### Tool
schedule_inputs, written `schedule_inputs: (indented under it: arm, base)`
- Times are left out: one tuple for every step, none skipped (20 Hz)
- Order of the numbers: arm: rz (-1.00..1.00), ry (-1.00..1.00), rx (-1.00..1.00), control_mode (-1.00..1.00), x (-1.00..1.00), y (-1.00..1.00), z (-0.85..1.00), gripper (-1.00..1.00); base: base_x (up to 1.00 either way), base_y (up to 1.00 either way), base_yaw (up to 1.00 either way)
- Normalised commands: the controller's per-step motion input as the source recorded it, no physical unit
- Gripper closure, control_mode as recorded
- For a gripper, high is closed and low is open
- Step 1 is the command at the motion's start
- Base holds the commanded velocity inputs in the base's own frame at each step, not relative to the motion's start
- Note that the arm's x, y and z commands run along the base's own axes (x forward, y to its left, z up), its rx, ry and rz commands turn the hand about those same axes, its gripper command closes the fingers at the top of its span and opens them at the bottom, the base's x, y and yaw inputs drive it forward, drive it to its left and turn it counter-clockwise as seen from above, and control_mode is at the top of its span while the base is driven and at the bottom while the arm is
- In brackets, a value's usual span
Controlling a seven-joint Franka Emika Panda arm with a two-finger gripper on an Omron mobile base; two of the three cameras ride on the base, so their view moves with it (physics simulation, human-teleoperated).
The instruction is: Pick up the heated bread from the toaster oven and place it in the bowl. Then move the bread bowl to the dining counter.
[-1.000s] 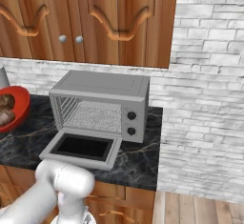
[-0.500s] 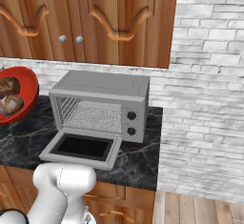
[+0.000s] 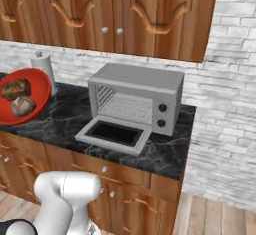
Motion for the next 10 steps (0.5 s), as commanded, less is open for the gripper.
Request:
schedule_inputs:
  arm:
    - [0.0, 0.0, 0.0, 1.0, 0.0, 0.0, 0.0, 1.0]
    - [0.0, 0.0, 0.0, 1.0, 0.0, 0.0, 0.0, 1.0]
    - [0.0, 0.0, 0.0, 1.0, 0.0, 0.0, 0.0, 1.0]
    - [0.0, 0.0, 0.0, 1.0, 0.0, 0.0, 0.0, 1.0]
    - [0.0, 0.0, 0.0, 1.0, 0.0, 0.0, 0.0, 1.0]
    - [0.0, 0.0, 0.0, 1.0, 0.0, 0.0, 0.0, 1.0]
    - [0.0, 0.0, 0.0, 1.0, 0.0, 0.0, 0.0, 1.0]
    - [0.0, 0.0, 0.0, 1.0, 0.0, 0.0, 0.0, 1.0]
    - [0.0, 0.0, 0.0, 1.0, 0.0, 0.0, 0.0, 1.0]
    - [0.0, 0.0, 0.0, 1.0, 0.0, 0.0, 0.0, 1.0]
  base:
    - [-1.0, 0.0, 0.73]
    - [-0.69, 0.06, 0.91]
    - [-0.15, 0.0, 1.0]
    - [-0.09, 0.0, 1.0]
    - [-0.06, 0.0, 1.0]
    - [-0.06, 0.0, 1.0]
    - [-0.06, 0.0, 1.0]
    - [-0.05, 0.0, 1.0]
    - [-0.05, 0.0, 1.0]
    - [-0.04, 0.0, 1.0]
